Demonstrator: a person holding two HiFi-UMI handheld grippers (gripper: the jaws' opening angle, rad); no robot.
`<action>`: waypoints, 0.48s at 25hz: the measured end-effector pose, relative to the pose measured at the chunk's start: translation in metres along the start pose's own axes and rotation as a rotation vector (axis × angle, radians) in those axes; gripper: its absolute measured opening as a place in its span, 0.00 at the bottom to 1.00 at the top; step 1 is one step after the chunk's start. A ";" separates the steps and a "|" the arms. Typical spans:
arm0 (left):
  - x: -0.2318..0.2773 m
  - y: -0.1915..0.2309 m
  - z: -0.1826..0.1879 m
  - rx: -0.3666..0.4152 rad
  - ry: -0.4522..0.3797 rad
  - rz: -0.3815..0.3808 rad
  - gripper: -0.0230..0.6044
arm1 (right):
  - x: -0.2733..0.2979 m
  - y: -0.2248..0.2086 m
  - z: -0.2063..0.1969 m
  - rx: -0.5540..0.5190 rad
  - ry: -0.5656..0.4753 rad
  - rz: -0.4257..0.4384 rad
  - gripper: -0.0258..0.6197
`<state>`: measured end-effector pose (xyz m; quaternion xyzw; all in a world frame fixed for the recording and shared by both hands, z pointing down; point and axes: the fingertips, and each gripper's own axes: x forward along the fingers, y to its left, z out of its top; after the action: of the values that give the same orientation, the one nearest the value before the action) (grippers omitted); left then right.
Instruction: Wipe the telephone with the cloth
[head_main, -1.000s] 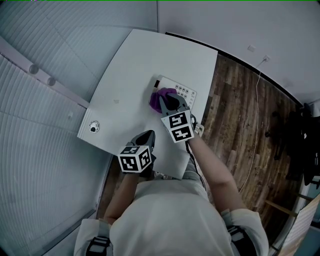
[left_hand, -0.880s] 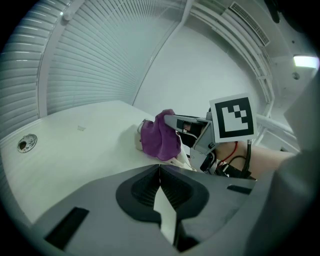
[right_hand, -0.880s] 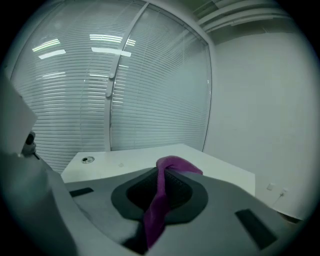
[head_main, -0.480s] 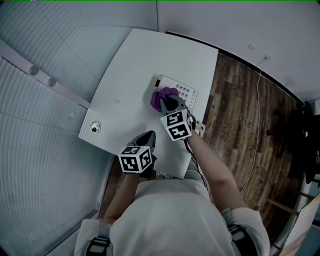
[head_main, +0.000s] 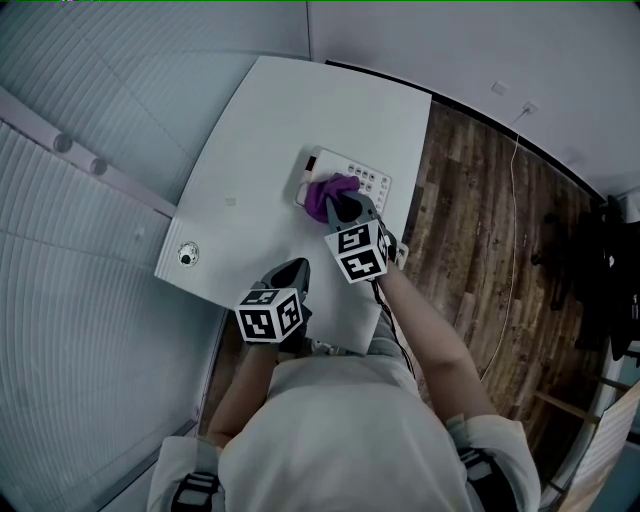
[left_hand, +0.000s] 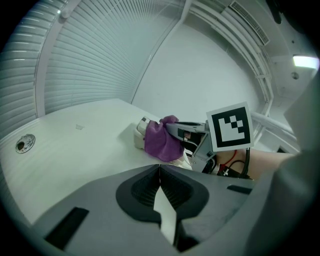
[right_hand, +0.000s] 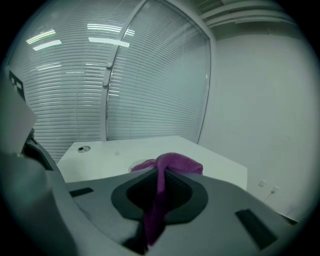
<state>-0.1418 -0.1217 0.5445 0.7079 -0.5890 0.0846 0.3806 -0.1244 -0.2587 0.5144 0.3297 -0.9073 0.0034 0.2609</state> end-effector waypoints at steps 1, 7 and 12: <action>0.000 -0.001 -0.001 -0.001 0.001 -0.002 0.07 | -0.002 -0.002 -0.002 0.002 0.001 -0.005 0.11; 0.003 -0.006 -0.003 0.005 0.010 -0.014 0.07 | -0.014 -0.015 -0.018 0.031 0.018 -0.037 0.11; 0.003 -0.009 -0.001 0.011 0.011 -0.026 0.07 | -0.021 -0.022 -0.026 0.046 0.028 -0.062 0.11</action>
<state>-0.1321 -0.1233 0.5432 0.7172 -0.5770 0.0867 0.3810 -0.0851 -0.2590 0.5229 0.3637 -0.8925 0.0209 0.2660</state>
